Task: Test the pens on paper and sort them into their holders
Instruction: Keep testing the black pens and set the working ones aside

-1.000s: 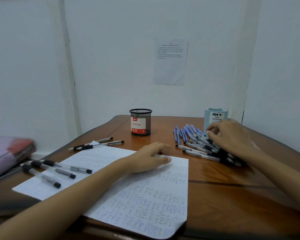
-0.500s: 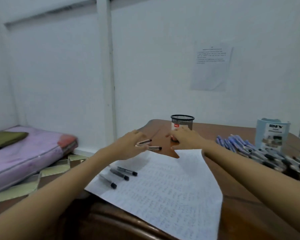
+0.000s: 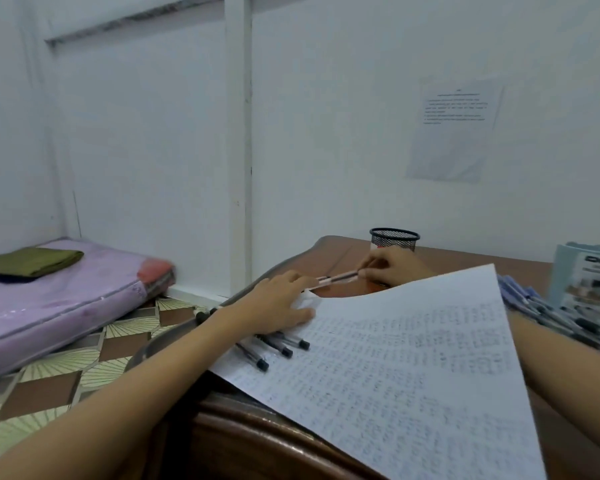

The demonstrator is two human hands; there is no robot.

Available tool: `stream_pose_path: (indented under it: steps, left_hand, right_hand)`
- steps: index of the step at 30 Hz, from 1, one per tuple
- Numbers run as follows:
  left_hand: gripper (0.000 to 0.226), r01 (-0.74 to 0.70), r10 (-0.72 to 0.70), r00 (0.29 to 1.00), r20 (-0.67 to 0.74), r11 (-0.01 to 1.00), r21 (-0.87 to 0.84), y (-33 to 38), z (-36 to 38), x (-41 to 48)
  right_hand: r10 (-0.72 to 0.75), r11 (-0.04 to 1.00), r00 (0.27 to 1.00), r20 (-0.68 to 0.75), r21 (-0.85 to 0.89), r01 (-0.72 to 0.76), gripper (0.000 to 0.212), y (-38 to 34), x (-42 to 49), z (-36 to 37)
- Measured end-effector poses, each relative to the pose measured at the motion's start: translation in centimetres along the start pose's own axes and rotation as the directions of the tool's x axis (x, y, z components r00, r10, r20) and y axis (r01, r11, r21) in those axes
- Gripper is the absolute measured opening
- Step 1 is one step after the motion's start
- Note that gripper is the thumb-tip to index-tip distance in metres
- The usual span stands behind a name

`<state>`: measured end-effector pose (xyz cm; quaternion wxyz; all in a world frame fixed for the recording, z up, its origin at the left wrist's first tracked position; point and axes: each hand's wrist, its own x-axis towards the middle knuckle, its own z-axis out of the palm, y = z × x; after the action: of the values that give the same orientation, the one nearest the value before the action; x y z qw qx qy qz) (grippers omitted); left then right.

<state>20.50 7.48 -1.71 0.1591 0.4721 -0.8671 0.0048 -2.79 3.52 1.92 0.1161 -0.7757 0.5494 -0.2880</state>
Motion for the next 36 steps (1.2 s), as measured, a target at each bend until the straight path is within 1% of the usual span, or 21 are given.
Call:
stream_pose_path:
  steps: [1,2,3,5,7,10,12,14,16,19,21,23,26,27,29,31,32,34,35,36]
  left_hand:
    - [0.053,-0.033,0.034,0.999,-0.008,0.999,0.040,0.2,-0.1,0.1]
    - [0.054,-0.061,0.062,0.998,-0.010,0.995,0.077,0.5,-0.2,0.1]
    - [0.053,-0.080,0.081,0.997,-0.004,0.992,0.095,0.9,-0.3,0.1]
    - [0.051,-0.117,0.116,0.993,0.030,0.992,0.056,2.1,-0.4,0.2]
    - [0.051,-0.151,0.154,0.984,0.088,0.988,-0.036,3.8,-0.5,0.2]
    - [0.054,-0.154,0.181,0.957,0.225,0.979,-0.133,6.9,-0.4,0.4]
    - [0.057,-0.139,0.166,0.925,0.343,0.985,-0.102,8.5,-0.1,0.7]
    - [0.061,-0.120,0.137,0.888,0.438,0.991,-0.066,9.7,0.3,1.1]
    - [0.063,-0.107,0.114,0.870,0.480,0.993,-0.042,10.5,0.7,1.5]
    - [0.063,-0.121,0.106,0.874,0.474,0.993,0.000,11.4,1.2,1.9]
    - [0.063,-0.135,0.110,0.881,0.459,0.991,0.022,11.8,1.6,2.1]
    - [0.062,-0.140,0.113,0.886,0.449,0.990,0.027,12.2,2.0,2.2]
    - [0.061,-0.111,0.096,0.902,0.422,0.994,0.012,12.9,2.6,2.4]
    - [0.060,-0.091,0.087,0.909,0.407,0.996,-0.008,13.3,2.7,2.4]
    - [0.058,-0.067,0.097,0.926,0.364,0.993,-0.093,14.2,2.9,2.3]
    - [0.053,-0.079,0.163,0.937,0.308,0.960,-0.268,15.5,3.0,2.5]
    - [0.049,-0.080,0.196,0.942,0.274,0.920,-0.383,16.1,2.9,2.7]
    - [0.046,-0.047,0.193,0.960,0.202,0.825,-0.564,16.8,2.5,3.2]
    - [0.045,-0.044,0.173,0.972,0.161,0.802,-0.596,16.6,2.1,3.3]
    - [0.043,-0.056,0.153,0.981,0.118,0.807,-0.588,16.1,1.7,3.4]
  right_hand:
    - [0.016,0.998,1.000,-0.020,0.067,-0.014,0.002,-0.3,-0.6,-0.9]
    - [0.016,0.990,0.999,-0.038,0.143,-0.010,0.005,-0.2,-0.9,-1.9]
    - [0.046,0.978,0.997,-0.066,0.208,-0.031,0.007,-0.5,-1.5,-3.1]
    - [0.114,0.923,0.988,-0.107,0.380,-0.066,0.009,-1.0,-2.7,-5.2]
    - [0.167,0.855,0.968,-0.188,0.516,-0.047,0.014,-1.2,-3.8,-6.9]
    - [0.200,0.836,0.926,-0.320,0.548,0.009,0.019,-0.9,-6.0,-8.7]
    - [0.226,0.833,0.903,-0.365,0.553,0.015,0.019,-0.4,-7.3,-9.5]
    - [0.246,0.840,0.898,-0.364,0.542,-0.010,0.019,0.2,-8.5,-10.1]
    - [0.247,0.838,0.907,-0.341,0.545,-0.023,0.023,0.5,-9.9,-10.2]
    - [0.220,0.871,0.922,-0.320,0.489,-0.038,0.024,0.8,-11.7,-10.0]
    - [0.231,0.886,0.898,-0.374,0.461,-0.036,0.022,1.1,-12.5,-9.7]
    - [0.257,0.872,0.876,-0.409,0.488,-0.028,0.022,1.6,-12.9,-9.5]
    - [0.292,0.821,0.887,-0.358,0.570,-0.040,0.013,2.2,-13.3,-9.4]
    - [0.301,0.820,0.894,-0.332,0.568,-0.066,0.018,2.5,-13.4,-9.4]
    - [0.295,0.826,0.920,-0.259,0.552,-0.110,0.034,2.7,-13.7,-9.5]
    - [0.266,0.838,0.942,-0.203,0.531,-0.122,0.041,2.9,-14.0,-9.5]
    - [0.252,0.851,0.948,-0.196,0.511,-0.121,0.043,2.8,-14.1,-9.6]
    - [0.242,0.866,0.944,-0.223,0.489,-0.107,0.046,2.7,-14.3,-9.8]
    - [0.257,0.861,0.934,-0.247,0.498,-0.105,0.045,2.6,-14.3,-9.8]
    - [0.285,0.851,0.920,-0.268,0.513,-0.114,0.043,2.4,-14.2,-9.8]
